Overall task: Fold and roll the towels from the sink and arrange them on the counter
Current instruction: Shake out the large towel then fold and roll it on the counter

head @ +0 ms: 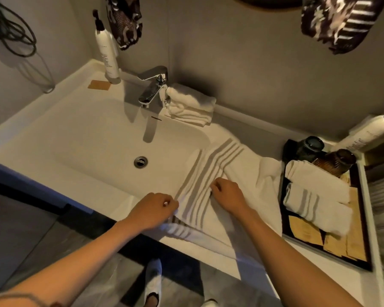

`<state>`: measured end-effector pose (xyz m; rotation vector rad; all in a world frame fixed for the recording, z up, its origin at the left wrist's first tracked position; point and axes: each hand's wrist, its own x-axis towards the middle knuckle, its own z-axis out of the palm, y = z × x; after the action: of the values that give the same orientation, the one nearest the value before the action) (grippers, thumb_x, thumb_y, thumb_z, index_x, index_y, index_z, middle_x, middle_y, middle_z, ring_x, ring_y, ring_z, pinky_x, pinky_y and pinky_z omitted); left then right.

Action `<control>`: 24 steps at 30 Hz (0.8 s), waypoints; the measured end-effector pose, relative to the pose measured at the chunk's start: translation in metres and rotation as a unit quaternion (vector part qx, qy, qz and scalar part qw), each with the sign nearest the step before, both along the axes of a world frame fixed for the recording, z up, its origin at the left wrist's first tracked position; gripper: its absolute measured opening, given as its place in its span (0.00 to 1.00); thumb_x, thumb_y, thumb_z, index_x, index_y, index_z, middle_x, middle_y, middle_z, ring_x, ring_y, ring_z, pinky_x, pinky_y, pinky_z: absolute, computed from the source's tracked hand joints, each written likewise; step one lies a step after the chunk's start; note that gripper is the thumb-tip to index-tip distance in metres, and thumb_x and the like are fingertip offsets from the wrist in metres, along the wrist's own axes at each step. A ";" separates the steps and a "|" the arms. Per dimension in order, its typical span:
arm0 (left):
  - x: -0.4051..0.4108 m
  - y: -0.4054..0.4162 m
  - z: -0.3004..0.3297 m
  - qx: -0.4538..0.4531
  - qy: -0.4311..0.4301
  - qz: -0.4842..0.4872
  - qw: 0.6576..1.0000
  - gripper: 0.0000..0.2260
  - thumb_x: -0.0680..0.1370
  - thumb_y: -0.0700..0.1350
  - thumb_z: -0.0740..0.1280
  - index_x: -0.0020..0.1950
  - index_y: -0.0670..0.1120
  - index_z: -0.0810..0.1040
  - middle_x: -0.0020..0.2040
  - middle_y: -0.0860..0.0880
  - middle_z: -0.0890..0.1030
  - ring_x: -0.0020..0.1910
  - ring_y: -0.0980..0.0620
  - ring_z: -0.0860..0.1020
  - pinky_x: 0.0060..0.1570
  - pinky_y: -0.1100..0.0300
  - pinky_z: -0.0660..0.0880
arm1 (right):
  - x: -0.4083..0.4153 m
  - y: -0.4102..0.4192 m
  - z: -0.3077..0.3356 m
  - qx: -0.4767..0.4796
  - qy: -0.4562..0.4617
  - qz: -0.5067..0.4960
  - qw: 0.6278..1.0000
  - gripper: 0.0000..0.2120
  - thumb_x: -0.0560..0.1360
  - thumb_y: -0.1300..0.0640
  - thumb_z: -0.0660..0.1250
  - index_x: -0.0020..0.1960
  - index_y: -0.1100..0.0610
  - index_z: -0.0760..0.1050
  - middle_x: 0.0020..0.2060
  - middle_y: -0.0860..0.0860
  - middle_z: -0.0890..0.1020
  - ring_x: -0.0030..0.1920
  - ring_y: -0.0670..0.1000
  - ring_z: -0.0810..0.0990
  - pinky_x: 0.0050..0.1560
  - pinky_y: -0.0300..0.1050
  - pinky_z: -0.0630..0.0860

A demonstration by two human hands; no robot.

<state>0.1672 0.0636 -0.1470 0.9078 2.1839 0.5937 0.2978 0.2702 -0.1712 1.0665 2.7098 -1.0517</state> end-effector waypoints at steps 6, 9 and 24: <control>0.012 -0.001 -0.011 -0.010 0.215 0.020 0.976 0.20 0.82 0.60 0.53 0.39 0.48 0.72 0.31 0.51 0.77 0.31 0.48 0.76 0.33 0.54 0.72 | 0.023 -0.007 0.004 -0.031 0.058 0.023 0.998 0.10 0.79 0.57 0.59 0.53 0.57 0.78 0.48 0.53 0.83 0.48 0.51 0.80 0.50 0.51 0.77; 0.036 0.026 -0.016 0.019 0.172 0.009 0.985 0.17 0.79 0.62 0.57 0.51 0.49 0.72 0.43 0.54 0.79 0.39 0.51 0.78 0.38 0.53 0.76 | 0.054 -0.002 0.008 0.091 0.055 -0.046 0.993 0.09 0.79 0.57 0.59 0.54 0.56 0.77 0.47 0.50 0.80 0.44 0.48 0.76 0.40 0.46 0.72; 0.026 0.062 -0.004 -0.047 -0.079 0.121 0.988 0.28 0.77 0.55 0.69 0.70 0.41 0.65 0.61 0.41 0.77 0.57 0.44 0.78 0.46 0.59 0.71 | 0.107 0.012 -0.005 0.178 -0.099 -0.078 0.976 0.11 0.78 0.56 0.58 0.58 0.60 0.70 0.49 0.55 0.76 0.47 0.55 0.76 0.36 0.43 0.64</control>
<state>0.1931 0.1259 -0.1506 0.5319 2.1727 0.6466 0.4046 0.2824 -0.1767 1.3716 2.7445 -0.4451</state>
